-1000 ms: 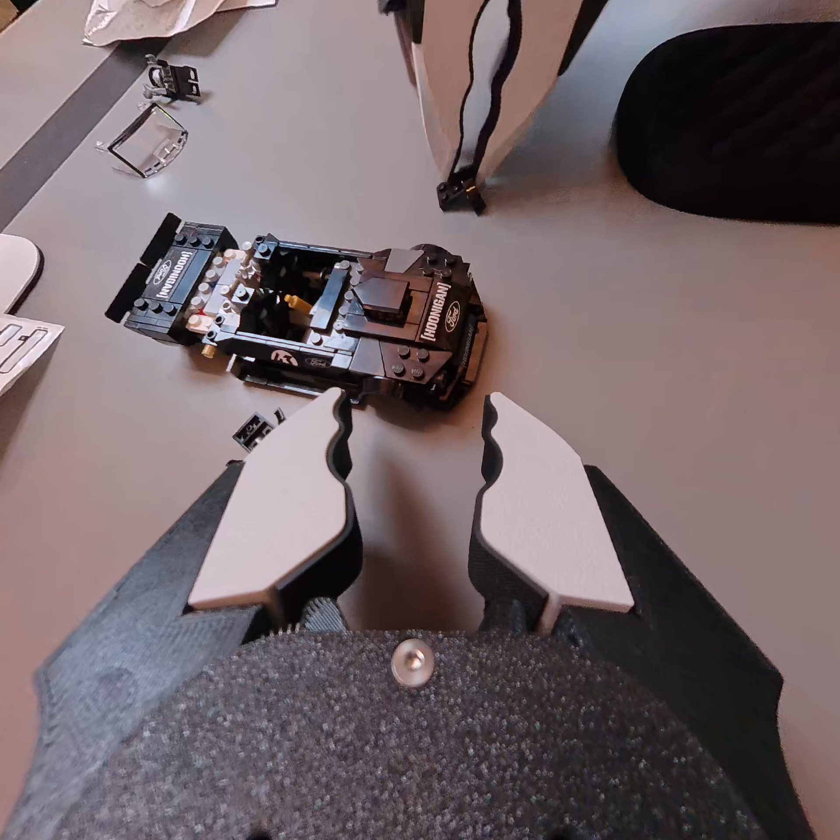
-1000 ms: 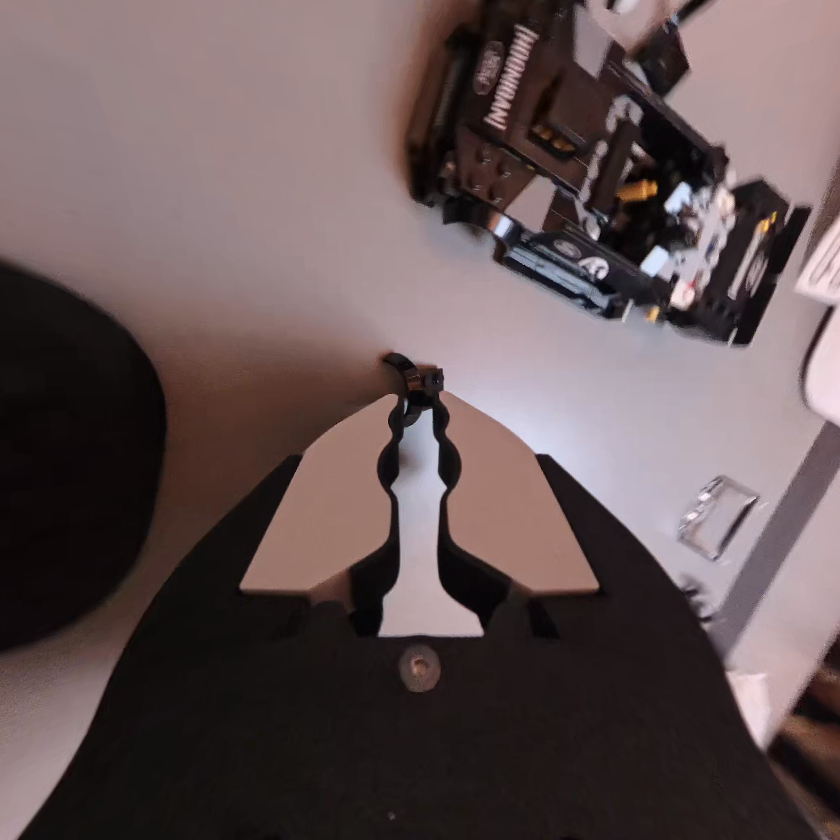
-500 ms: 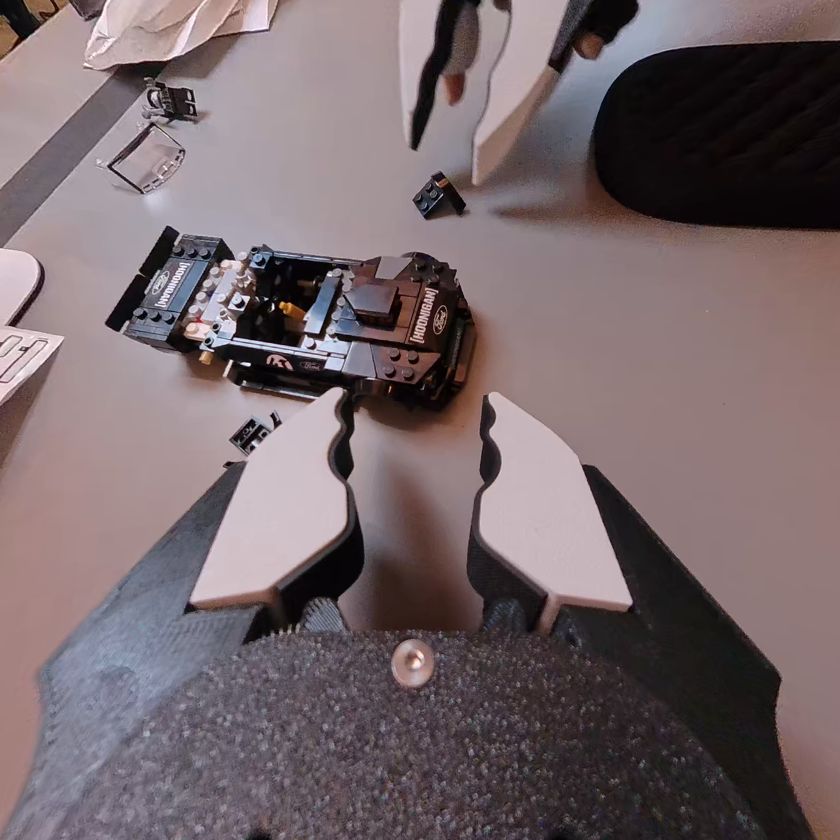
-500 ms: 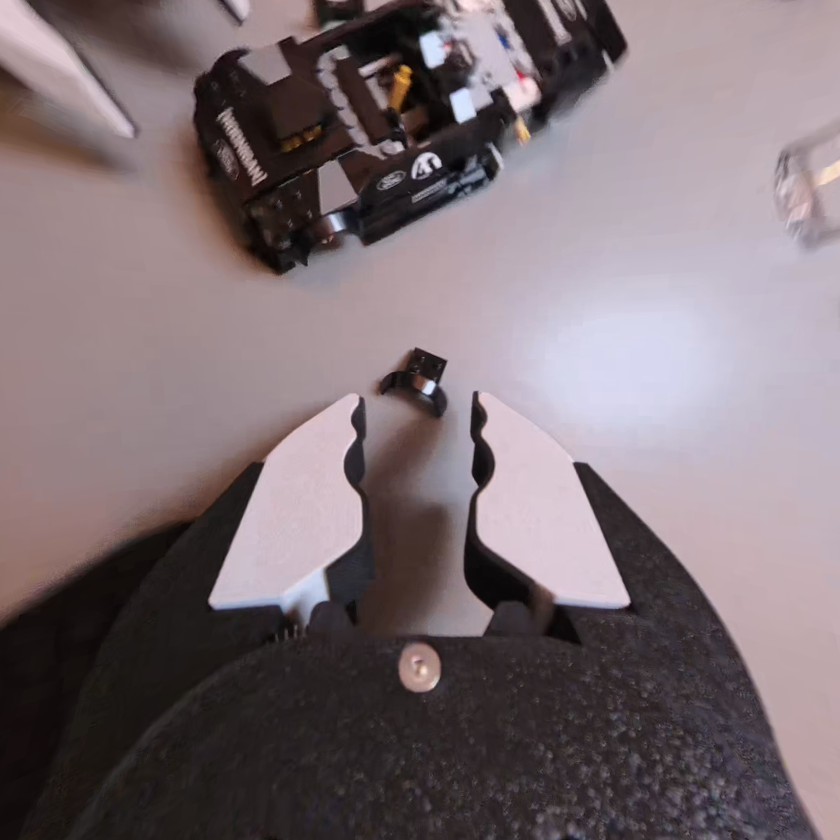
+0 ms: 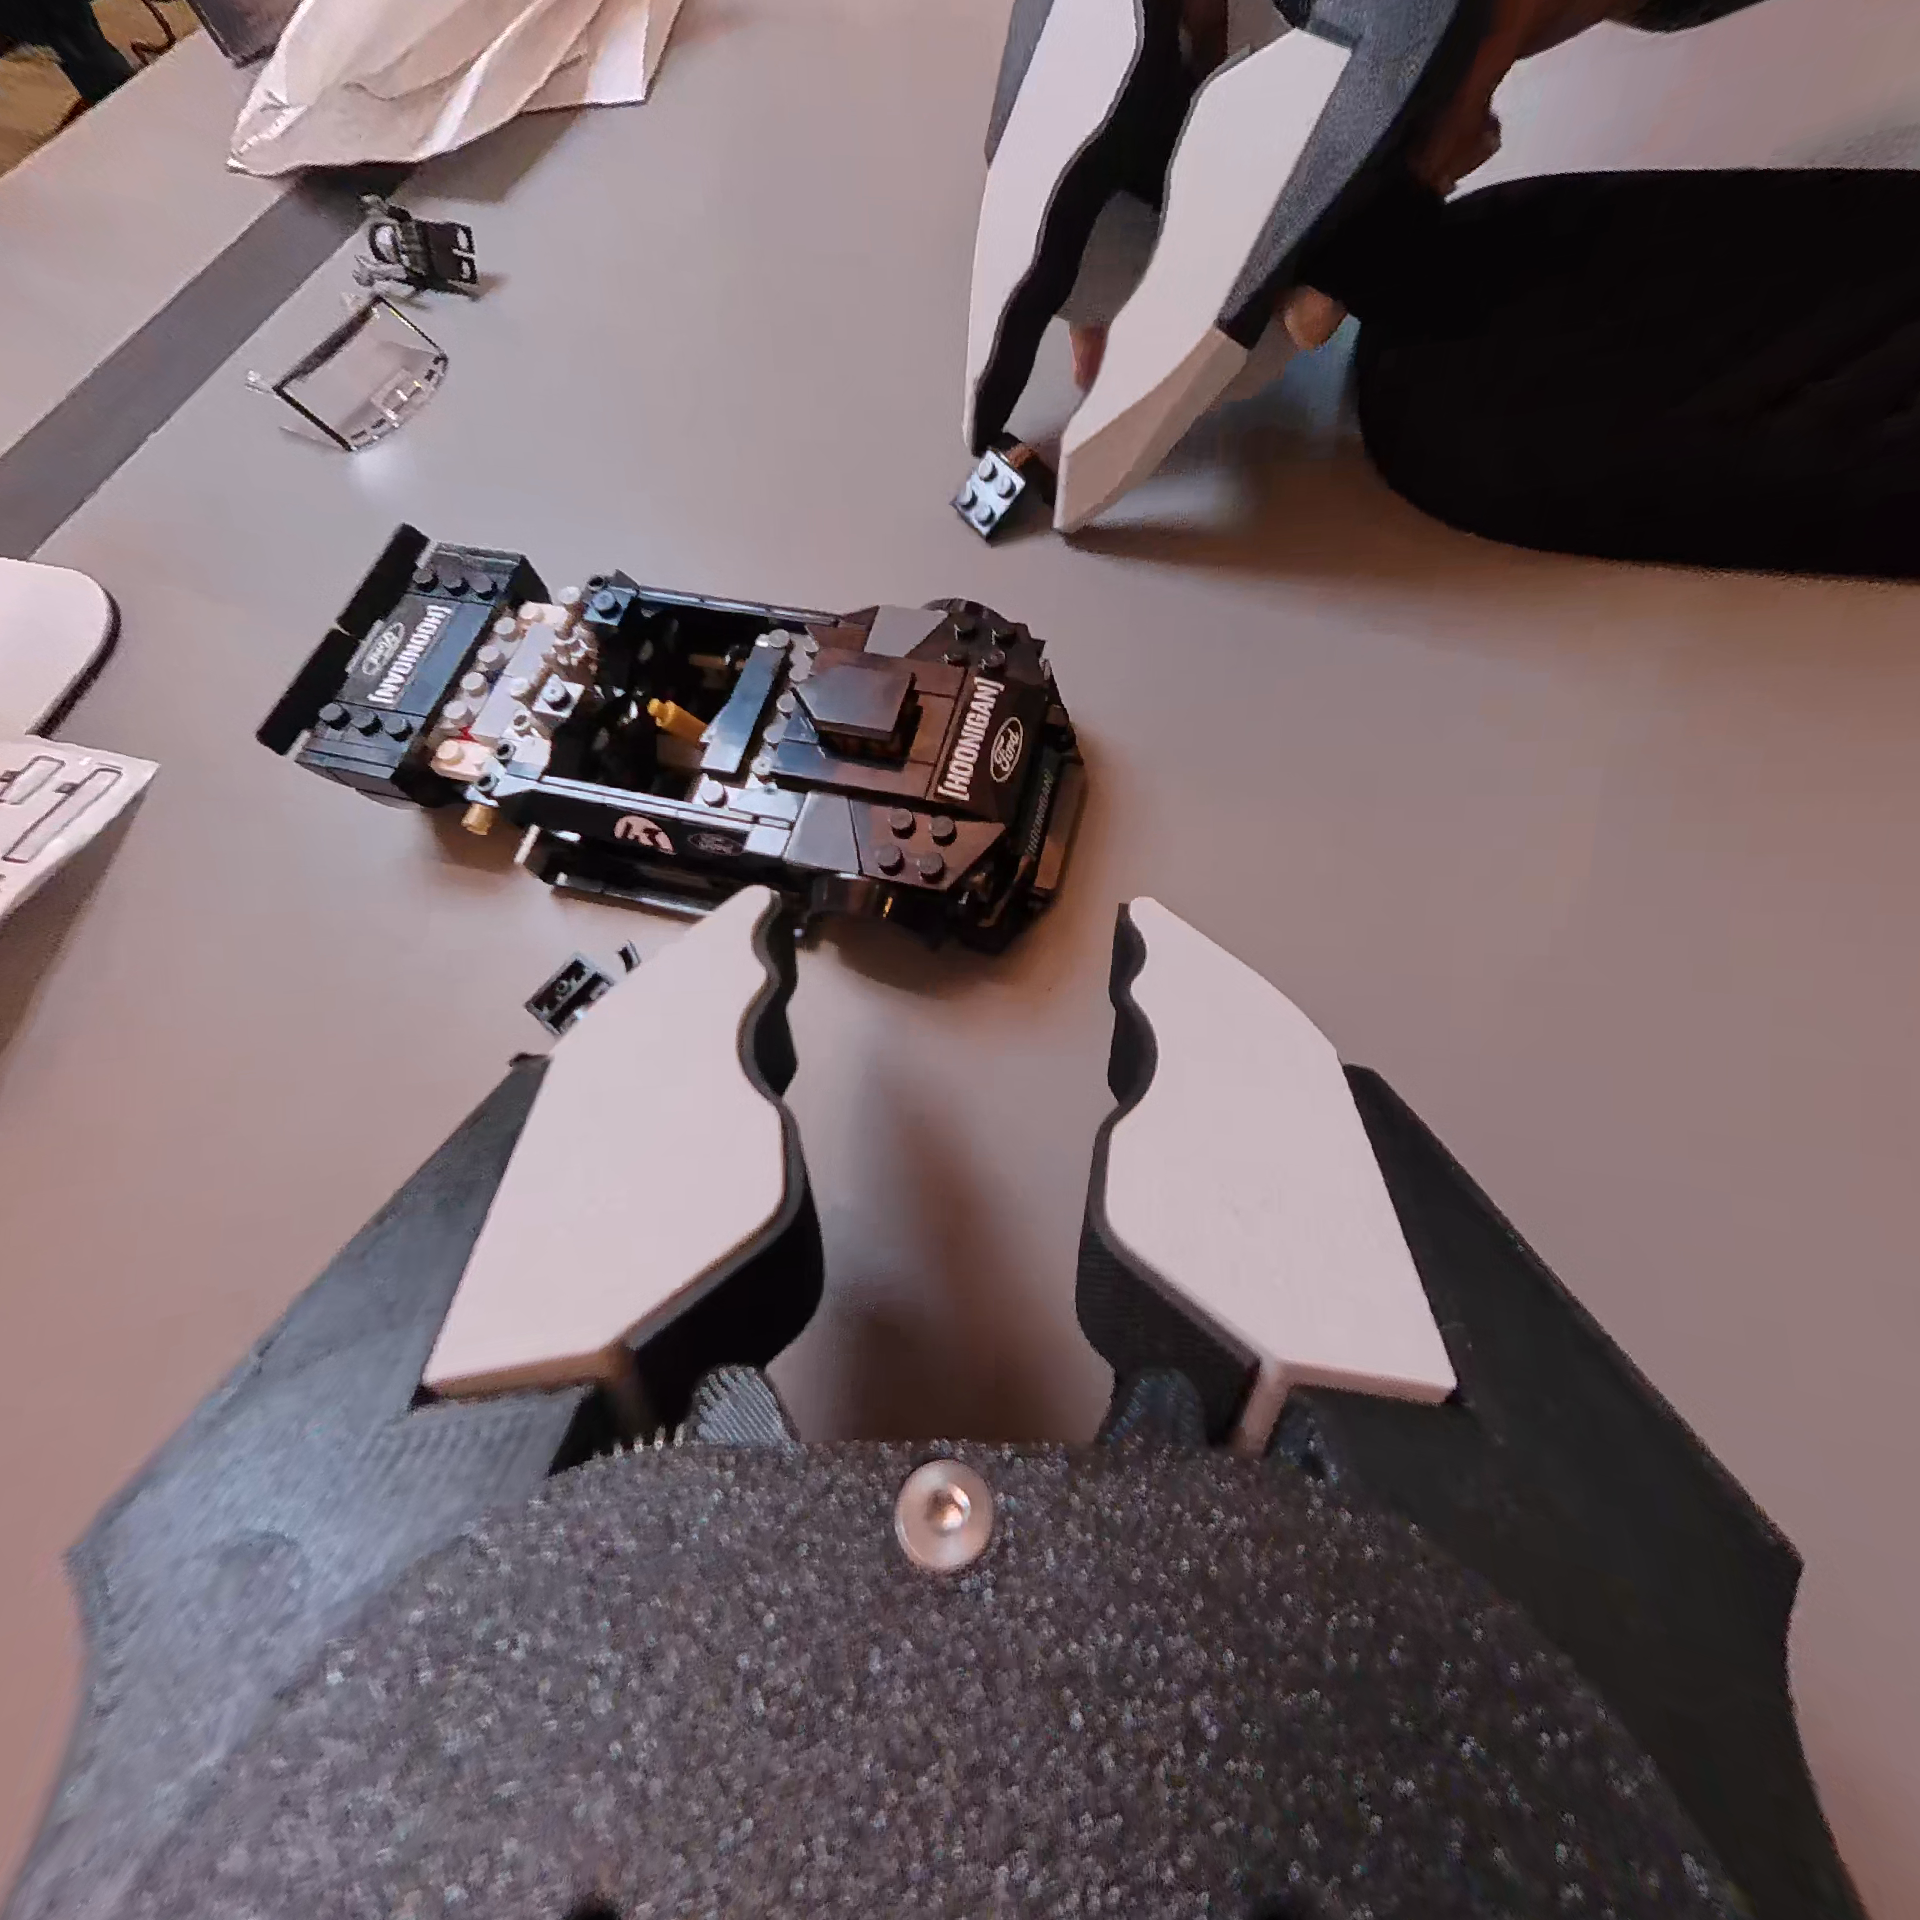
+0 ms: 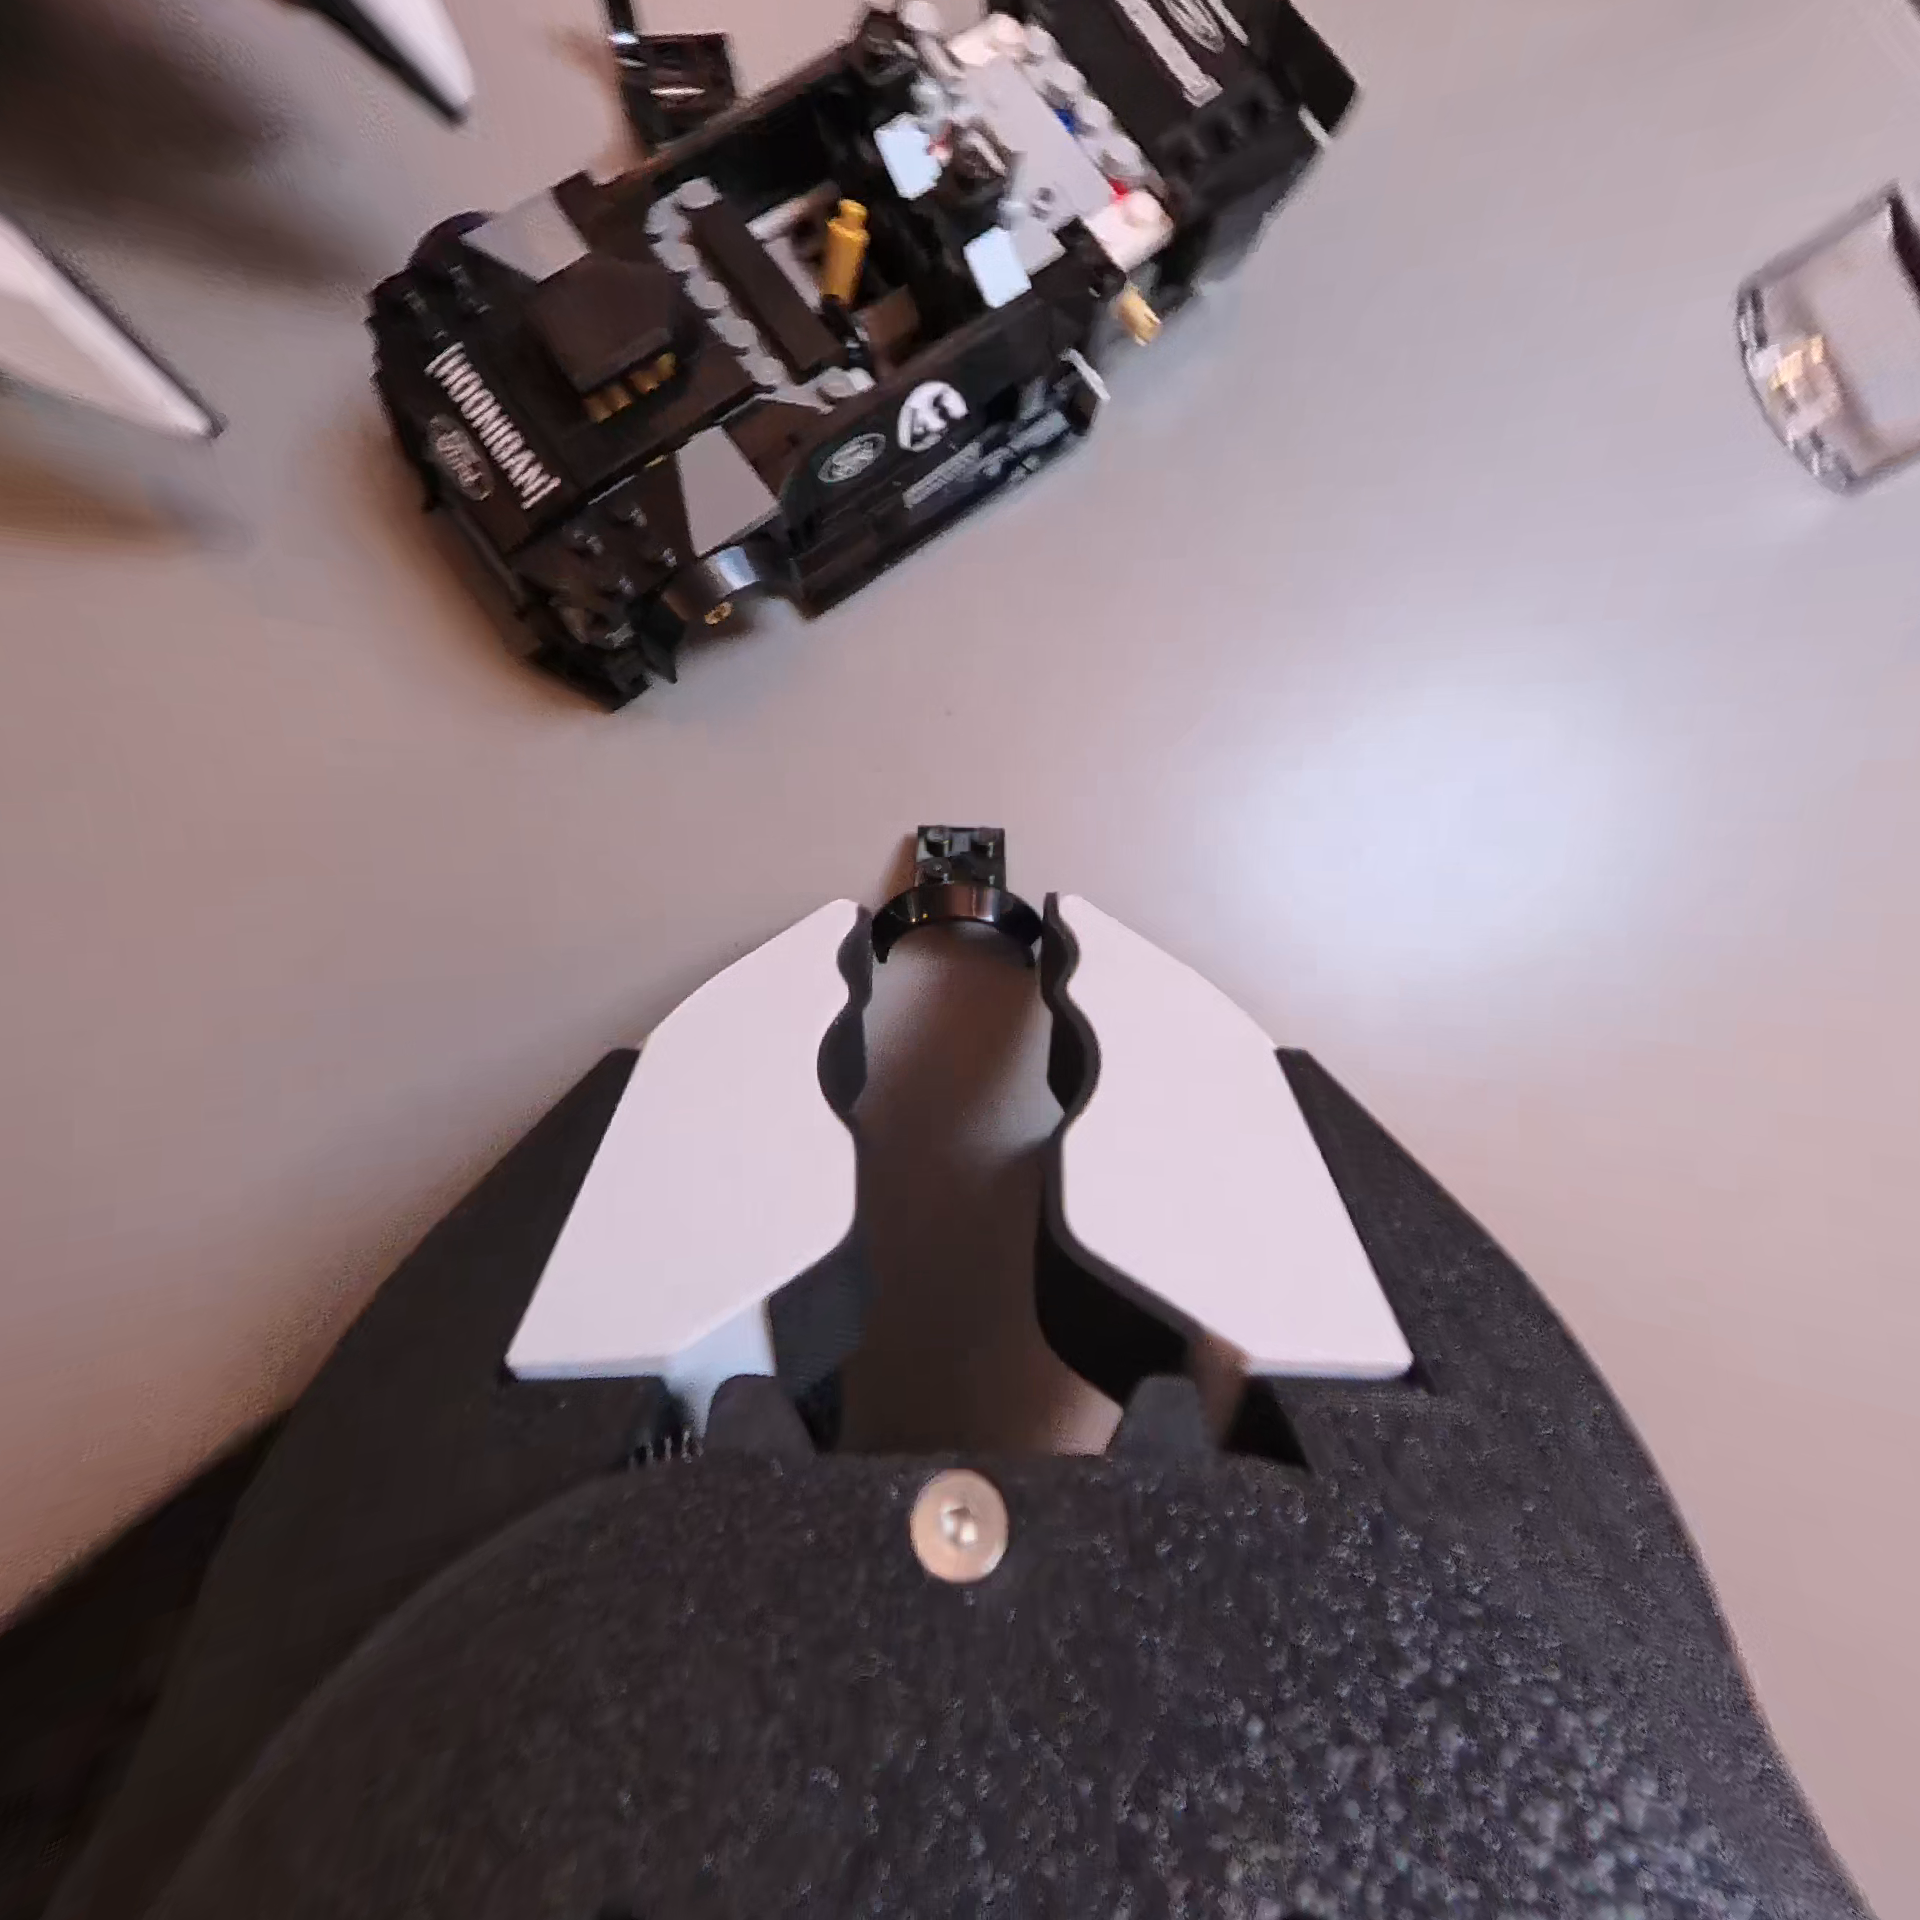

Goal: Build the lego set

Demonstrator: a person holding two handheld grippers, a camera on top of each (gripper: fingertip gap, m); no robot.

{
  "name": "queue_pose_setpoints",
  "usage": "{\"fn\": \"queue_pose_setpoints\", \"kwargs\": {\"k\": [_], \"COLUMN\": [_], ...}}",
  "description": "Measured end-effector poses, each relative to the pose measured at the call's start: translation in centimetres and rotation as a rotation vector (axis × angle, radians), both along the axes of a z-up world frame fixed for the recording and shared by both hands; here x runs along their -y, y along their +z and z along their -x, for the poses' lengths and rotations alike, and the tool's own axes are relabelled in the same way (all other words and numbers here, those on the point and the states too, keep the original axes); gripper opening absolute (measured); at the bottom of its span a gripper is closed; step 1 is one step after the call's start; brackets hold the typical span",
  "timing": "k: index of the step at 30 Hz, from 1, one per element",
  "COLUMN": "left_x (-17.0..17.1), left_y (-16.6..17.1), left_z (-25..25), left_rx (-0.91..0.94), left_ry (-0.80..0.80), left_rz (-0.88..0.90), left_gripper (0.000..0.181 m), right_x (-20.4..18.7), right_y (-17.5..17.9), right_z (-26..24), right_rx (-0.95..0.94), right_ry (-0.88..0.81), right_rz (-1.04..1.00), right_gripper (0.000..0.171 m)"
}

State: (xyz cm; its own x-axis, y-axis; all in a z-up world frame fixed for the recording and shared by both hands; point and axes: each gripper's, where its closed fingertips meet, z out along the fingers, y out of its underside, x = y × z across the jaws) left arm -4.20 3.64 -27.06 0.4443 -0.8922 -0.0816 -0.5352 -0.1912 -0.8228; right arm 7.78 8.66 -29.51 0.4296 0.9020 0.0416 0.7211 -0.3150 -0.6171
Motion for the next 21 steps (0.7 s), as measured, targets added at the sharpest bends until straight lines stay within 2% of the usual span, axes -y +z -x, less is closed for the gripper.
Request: {"fn": "queue_pose_setpoints", "kwargs": {"k": [4,6,14,21], "left_x": [-0.7,-1.3,-1.9,-2.1], "left_y": [0.2,0.2,-0.1,-0.6], "left_z": [-0.5,-0.7,-0.2,0.2], "left_rx": [-0.009,-0.023,0.023,0.030], "left_ry": [-0.009,-0.003,0.032,0.033], "left_rz": [-0.015,-0.014,0.036,0.063], "left_gripper": [0.064,0.066,0.067,0.067], "right_x": [-0.3,-1.2,-7.1,-7.5], "right_y": [1.7,3.0,3.8,3.0], "right_z": [1.3,2.4,7.2,8.3], "right_rx": [-0.116,-0.191,-0.278,-0.226], "right_ry": [0.252,0.325,0.432,0.524], "right_rz": [-0.106,-0.129,-0.094,-0.061], "right_gripper": [0.031,0.031,0.031,0.031]}}
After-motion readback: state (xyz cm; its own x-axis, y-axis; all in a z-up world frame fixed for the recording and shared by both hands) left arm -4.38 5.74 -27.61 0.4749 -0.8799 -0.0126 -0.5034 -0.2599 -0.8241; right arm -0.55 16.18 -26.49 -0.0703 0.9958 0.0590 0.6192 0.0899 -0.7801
